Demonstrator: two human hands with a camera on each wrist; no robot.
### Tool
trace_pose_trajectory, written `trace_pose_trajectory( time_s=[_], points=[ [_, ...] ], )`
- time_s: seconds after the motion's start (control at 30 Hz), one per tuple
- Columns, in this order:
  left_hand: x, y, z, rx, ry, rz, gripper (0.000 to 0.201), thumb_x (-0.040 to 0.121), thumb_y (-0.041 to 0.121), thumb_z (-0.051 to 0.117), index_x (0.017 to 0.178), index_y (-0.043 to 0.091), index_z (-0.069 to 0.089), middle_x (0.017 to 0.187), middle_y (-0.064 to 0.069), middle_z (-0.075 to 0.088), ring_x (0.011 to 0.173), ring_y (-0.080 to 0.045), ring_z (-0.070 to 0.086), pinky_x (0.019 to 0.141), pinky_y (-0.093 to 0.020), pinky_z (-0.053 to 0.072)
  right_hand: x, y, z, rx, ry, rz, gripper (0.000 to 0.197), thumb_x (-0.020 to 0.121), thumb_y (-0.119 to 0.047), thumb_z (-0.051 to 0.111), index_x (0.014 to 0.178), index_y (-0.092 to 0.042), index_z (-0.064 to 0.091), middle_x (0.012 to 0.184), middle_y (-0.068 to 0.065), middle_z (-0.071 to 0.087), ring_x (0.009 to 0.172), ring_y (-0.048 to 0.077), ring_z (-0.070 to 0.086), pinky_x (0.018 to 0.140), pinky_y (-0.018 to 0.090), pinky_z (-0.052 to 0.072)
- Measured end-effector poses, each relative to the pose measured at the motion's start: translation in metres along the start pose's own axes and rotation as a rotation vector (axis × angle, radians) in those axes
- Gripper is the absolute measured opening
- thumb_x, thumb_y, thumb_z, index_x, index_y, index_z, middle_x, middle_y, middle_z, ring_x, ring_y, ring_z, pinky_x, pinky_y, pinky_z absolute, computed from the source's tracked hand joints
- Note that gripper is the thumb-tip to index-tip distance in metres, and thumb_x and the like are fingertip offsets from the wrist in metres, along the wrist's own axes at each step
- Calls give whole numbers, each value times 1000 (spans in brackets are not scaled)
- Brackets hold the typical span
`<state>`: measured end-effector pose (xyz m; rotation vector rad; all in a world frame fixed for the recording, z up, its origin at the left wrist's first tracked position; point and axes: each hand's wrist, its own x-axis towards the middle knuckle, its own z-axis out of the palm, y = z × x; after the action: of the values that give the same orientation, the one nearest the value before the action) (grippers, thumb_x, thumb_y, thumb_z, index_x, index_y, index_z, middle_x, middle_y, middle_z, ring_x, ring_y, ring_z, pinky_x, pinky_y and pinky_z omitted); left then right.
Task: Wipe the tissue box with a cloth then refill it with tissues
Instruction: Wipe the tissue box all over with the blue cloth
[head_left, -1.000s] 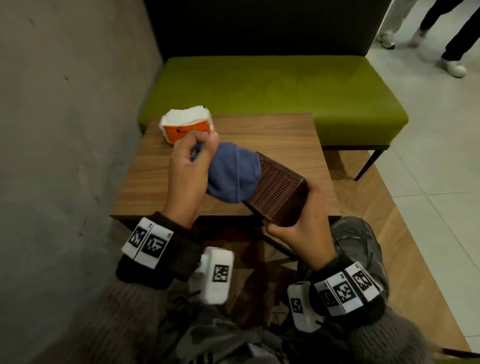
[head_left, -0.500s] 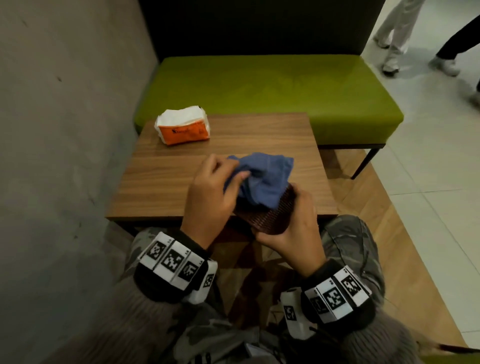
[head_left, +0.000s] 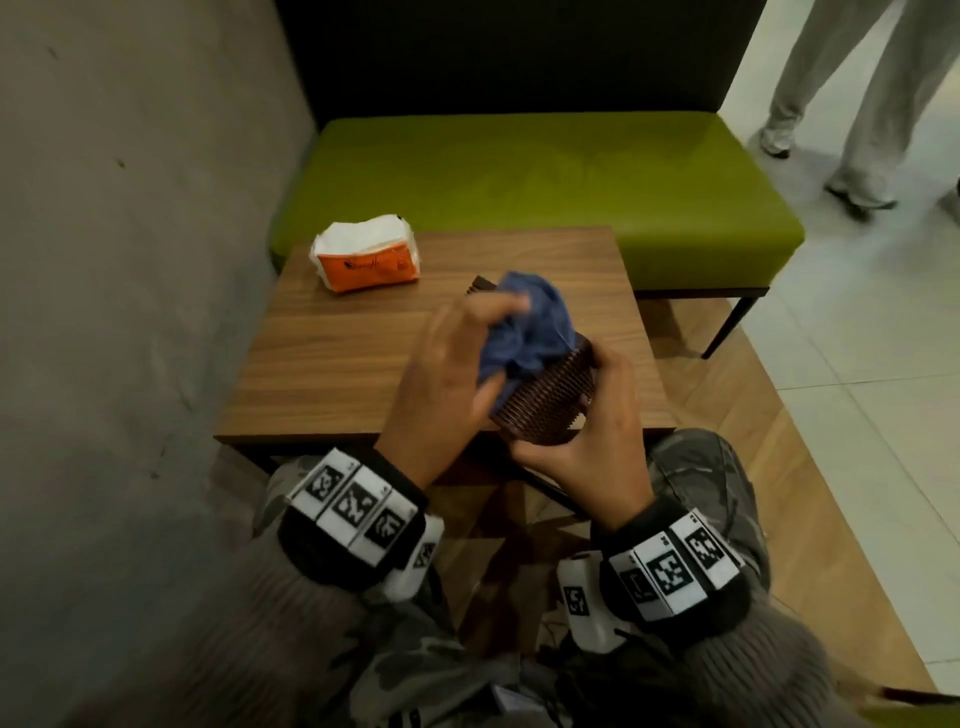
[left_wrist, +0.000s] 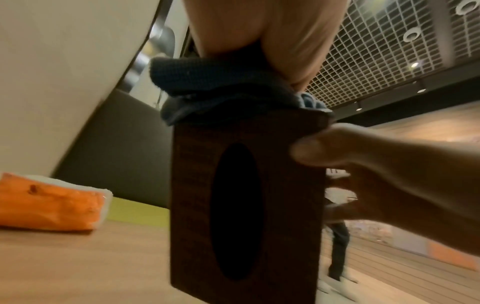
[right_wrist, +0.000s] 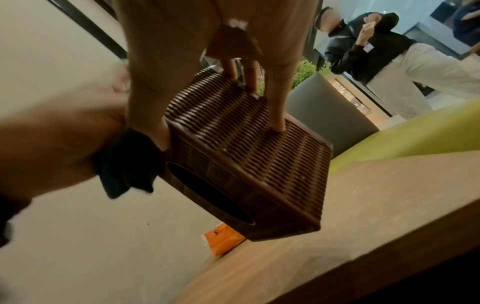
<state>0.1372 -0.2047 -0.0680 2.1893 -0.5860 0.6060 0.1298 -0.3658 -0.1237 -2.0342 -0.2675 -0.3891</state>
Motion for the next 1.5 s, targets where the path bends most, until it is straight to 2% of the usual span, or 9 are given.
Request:
trace_pose_trajectory(
  time_s=[0.07, 0.2, 0.4, 0.57, 0.77, 0.97, 1.13, 1.33, 1.5],
  points=[
    [9, -23, -5, 133, 88, -77, 60, 79, 1, 56, 136, 18, 43, 122, -10, 49, 108, -23, 48, 96, -36, 41, -4, 5, -5, -32, -7, -23, 100, 53, -41, 84, 136, -9, 38, 127, -1, 42, 119, 21, 46, 91, 50, 50],
    [7, -29, -6, 128, 169, -227, 34, 83, 15, 51, 114, 10, 64, 124, -14, 52, 116, -24, 48, 100, -25, 37, -7, 4, -4, -29, -18, -17, 102, 51, -42, 83, 137, -10, 38, 128, -1, 43, 121, 21, 45, 93, 50, 49],
    [-23, 6, 16, 240, -106, 165, 34, 83, 19, 60, 116, 12, 65, 128, -14, 56, 115, -32, 48, 101, -37, 39, -4, 3, 5, -10, 26, -50, 89, 59, -46, 76, 131, -6, 42, 121, -4, 43, 114, 23, 50, 92, 50, 48],
    [1, -27, 10, 61, 165, -298, 38, 88, 25, 60, 123, 10, 59, 138, -13, 51, 131, -21, 44, 108, -36, 37, -2, 8, 5, -29, -20, -35, 101, 51, -47, 78, 135, -8, 37, 124, -7, 36, 118, 21, 43, 92, 51, 49],
    [-14, 5, 22, 185, -58, 195, 35, 90, 23, 62, 121, 7, 63, 134, -18, 53, 128, -27, 49, 107, -34, 40, -1, 4, 4, 12, -53, -51, 91, 59, -47, 75, 136, -12, 41, 128, 10, 48, 121, 23, 47, 104, 27, 40],
    [-12, -19, 6, 110, 123, -131, 29, 90, 19, 61, 116, 10, 66, 128, -13, 57, 121, -22, 54, 99, -34, 46, -6, 5, 5, 1, -16, -42, 99, 50, -40, 83, 132, -7, 39, 122, -1, 42, 116, 24, 48, 90, 51, 50],
    [-42, -15, 5, 198, 12, 188, 26, 90, 14, 61, 115, 6, 66, 122, -18, 59, 120, -25, 53, 103, -31, 41, -4, 6, -7, 59, -5, -5, 99, 52, -41, 88, 133, -13, 38, 126, 2, 45, 119, 22, 49, 92, 49, 50],
    [-21, -28, -8, -43, 275, -332, 28, 89, 31, 60, 107, 9, 66, 105, -6, 63, 100, -11, 60, 85, -35, 50, -8, 2, -8, 7, -26, -16, 97, 52, -42, 85, 132, -14, 37, 124, -3, 42, 118, 19, 46, 89, 50, 51],
    [-9, -13, -7, 96, 20, -240, 49, 81, 47, 64, 125, 24, 59, 103, -7, 49, 99, -22, 53, 85, -34, 47, -4, -3, -13, -111, -112, -90, 101, 50, -44, 78, 134, -6, 38, 124, 5, 42, 115, 23, 44, 93, 45, 47]
  ],
)
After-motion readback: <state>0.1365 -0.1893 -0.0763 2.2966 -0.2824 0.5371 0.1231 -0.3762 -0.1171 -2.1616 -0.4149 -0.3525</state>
